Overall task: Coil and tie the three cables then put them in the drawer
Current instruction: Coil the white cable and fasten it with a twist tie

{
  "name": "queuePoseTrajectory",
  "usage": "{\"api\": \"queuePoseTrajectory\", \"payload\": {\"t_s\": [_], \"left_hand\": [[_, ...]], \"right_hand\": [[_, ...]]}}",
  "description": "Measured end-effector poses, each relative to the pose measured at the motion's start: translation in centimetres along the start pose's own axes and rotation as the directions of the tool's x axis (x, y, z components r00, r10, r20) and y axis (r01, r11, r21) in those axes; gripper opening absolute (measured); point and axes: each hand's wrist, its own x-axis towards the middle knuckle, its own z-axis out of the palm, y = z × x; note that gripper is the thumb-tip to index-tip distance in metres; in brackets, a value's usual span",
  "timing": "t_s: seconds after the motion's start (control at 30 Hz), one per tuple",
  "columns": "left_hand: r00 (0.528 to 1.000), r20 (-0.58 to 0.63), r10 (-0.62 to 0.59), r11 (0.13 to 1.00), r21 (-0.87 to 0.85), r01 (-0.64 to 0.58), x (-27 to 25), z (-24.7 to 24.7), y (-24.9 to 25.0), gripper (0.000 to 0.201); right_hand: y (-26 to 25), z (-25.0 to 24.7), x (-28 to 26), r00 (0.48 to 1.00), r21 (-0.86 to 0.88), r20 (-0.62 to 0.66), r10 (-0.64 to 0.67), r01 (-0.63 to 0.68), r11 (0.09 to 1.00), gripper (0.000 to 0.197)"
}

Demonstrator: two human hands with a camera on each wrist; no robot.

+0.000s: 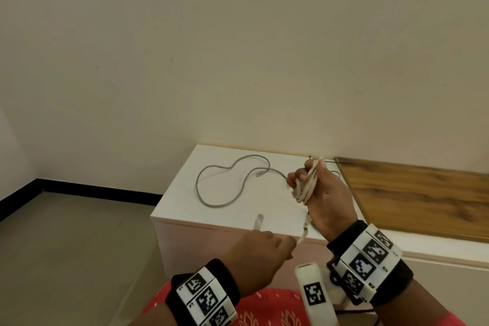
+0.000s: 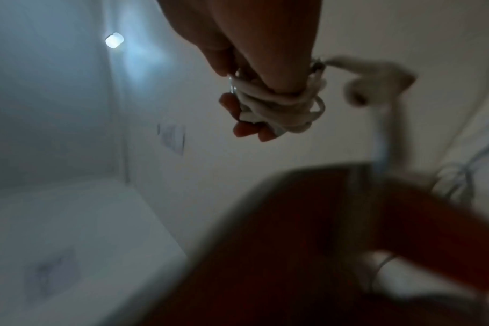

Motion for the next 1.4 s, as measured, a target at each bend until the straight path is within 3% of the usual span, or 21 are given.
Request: {"api": "queuePoseTrajectory", "payload": {"t_s": [0.03, 0.17, 0.3, 0.4, 0.47, 0.57, 0.67, 0.77, 0.9, 0.97, 1.03, 1.1, 1.2, 1.3, 1.4], "left_hand": [[0.999, -0.033, -0.015, 1.000, -0.009, 0.015, 0.1, -0.4, -0.2, 0.008], [0.992, -0.124, -0.031, 0.999, -0.016, 0.029, -0.1, -1.2, -2.1, 0.011], [0.983, -0.181, -0.031, 0.999, -0.041, 0.024, -0.4, -1.8, -3.8, 0.019], [0.973, -0.196, -0.126, 0.969, -0.235, 0.078, -0.4, -2.0, -5.0, 0.033], [0.966, -0.176, -0.187, 0.906, -0.411, 0.101, -0.4, -1.9, -5.4, 0.026], [0.939, -0.148, -0.310, 0.750, -0.646, 0.146, -0.2, -1.7, -5.2, 0.012], [0.898, -0.156, -0.412, 0.615, -0.775, 0.148, 0.1, -1.5, -4.6, 0.033], [0.909, -0.117, -0.399, 0.567, -0.811, 0.144, 0.7, -1.5, -4.0, 0.038], [0.895, -0.098, -0.436, 0.613, -0.760, 0.215, 1.4, -1.3, -3.3, 0.052], [0.856, -0.035, -0.517, 0.519, -0.807, 0.281, 1.6, -1.4, -2.8, 0.056], [0.820, 0.023, -0.572, 0.365, -0.888, 0.281, 1.7, -1.6, -2.3, 0.051], [0.783, 0.055, -0.620, 0.259, -0.927, 0.270, 1.9, -1.7, -1.9, 0.043], [0.687, 0.016, -0.727, 0.239, -0.931, 0.275, 2.1, -1.2, -1.6, 0.048], [0.619, 0.026, -0.785, 0.214, -0.926, 0.310, 2.3, -1.0, -1.4, 0.055], [0.616, 0.115, -0.779, 0.083, -0.956, 0.282, 2.7, -0.9, -1.3, 0.043]], "right_hand": [[0.1, 0.0, 0.0, 1.000, -0.094, 0.005, -0.005, 0.005, 0.996, 0.033], [0.6, -0.2, -0.2, 0.996, -0.383, 0.063, 0.068, -0.039, 0.923, 0.031], [1.0, 0.0, -0.7, 0.967, -0.693, 0.125, 0.224, -0.077, 0.717, 0.029], [1.6, 0.0, -1.0, 0.922, -0.838, 0.170, 0.348, -0.051, 0.543, 0.030], [1.8, -0.1, -1.1, 0.878, -0.878, 0.217, 0.427, -0.016, 0.479, 0.034], [1.9, -0.3, -1.1, 0.741, -0.848, 0.338, 0.580, -0.028, 0.529, 0.039], [1.5, -1.0, -0.8, 0.645, -0.772, 0.420, 0.639, -0.116, 0.625, 0.048], [1.2, -1.6, -0.6, 0.634, -0.696, 0.413, 0.654, -0.243, 0.676, 0.034], [1.1, -1.9, -0.4, 0.614, -0.557, 0.482, 0.625, -0.336, 0.759, 0.035], [1.0, -1.9, -0.4, 0.609, -0.494, 0.515, 0.603, -0.364, 0.789, 0.035], [0.9, -1.8, -0.5, 0.613, -0.447, 0.524, 0.591, -0.392, 0.804, 0.035], [1.0, -1.5, -0.6, 0.657, -0.422, 0.499, 0.565, -0.386, 0.821, 0.033], [1.6, -0.6, -1.0, 0.810, -0.481, 0.343, 0.476, -0.283, 0.829, 0.035], [2.4, 0.3, -1.4, 0.947, -0.597, 0.222, 0.234, -0.058, 0.800, 0.035], [3.4, 0.1, -1.2, 0.987, -0.710, 0.160, -0.016, 0.126, 0.693, 0.044]]}}
